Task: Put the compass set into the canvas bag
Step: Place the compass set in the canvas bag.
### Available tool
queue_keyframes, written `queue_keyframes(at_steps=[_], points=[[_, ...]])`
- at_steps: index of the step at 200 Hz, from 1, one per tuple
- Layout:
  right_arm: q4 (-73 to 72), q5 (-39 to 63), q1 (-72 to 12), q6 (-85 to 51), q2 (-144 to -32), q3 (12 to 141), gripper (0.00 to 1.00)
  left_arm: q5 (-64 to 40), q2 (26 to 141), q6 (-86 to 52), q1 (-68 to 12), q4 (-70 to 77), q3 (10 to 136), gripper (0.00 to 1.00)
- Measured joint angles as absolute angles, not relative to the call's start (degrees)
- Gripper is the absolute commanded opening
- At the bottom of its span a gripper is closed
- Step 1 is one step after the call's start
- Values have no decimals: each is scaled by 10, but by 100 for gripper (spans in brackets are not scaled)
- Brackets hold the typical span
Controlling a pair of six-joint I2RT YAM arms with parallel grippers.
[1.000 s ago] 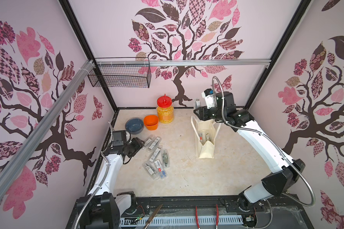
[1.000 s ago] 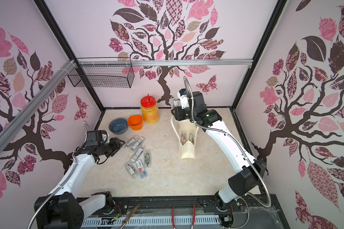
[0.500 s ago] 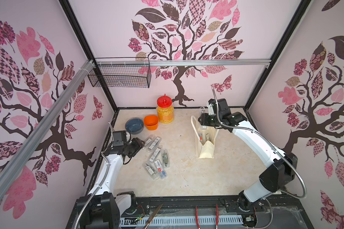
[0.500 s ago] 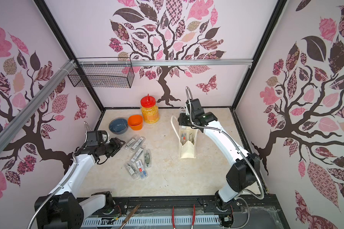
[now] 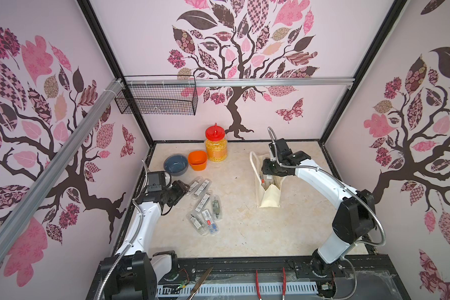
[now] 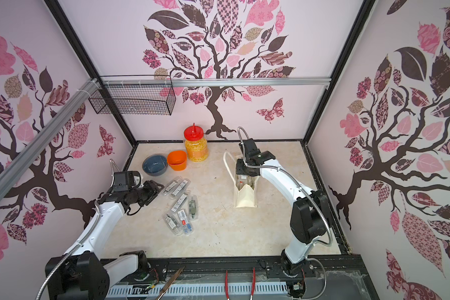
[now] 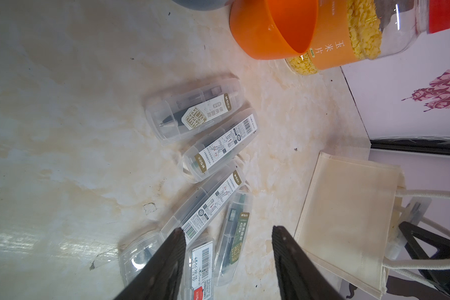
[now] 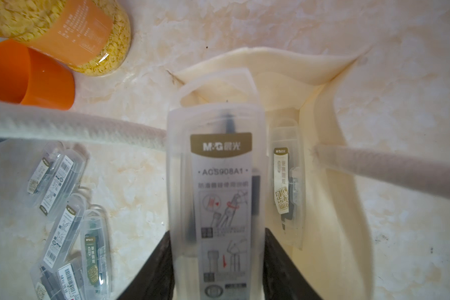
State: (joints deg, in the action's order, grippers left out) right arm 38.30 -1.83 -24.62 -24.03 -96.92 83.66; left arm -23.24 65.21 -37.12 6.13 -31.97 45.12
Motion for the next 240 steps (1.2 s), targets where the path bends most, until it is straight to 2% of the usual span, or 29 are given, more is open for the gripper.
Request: queue_keyframes(at_steps=[127, 198, 217, 240], points=[[389, -39, -246, -231, -1045, 836, 47, -232, 662, -371, 60, -320, 451, 58], [401, -33, -246, -229, -1074, 837, 52, -233, 662, -373, 58, -320, 451, 58], [410, -32, -246, -227, -1076, 841, 54, -232, 662, -373, 56, -320, 451, 58], [417, -32, -246, -224, -1076, 848, 62, -232, 662, -374, 53, -320, 451, 58]])
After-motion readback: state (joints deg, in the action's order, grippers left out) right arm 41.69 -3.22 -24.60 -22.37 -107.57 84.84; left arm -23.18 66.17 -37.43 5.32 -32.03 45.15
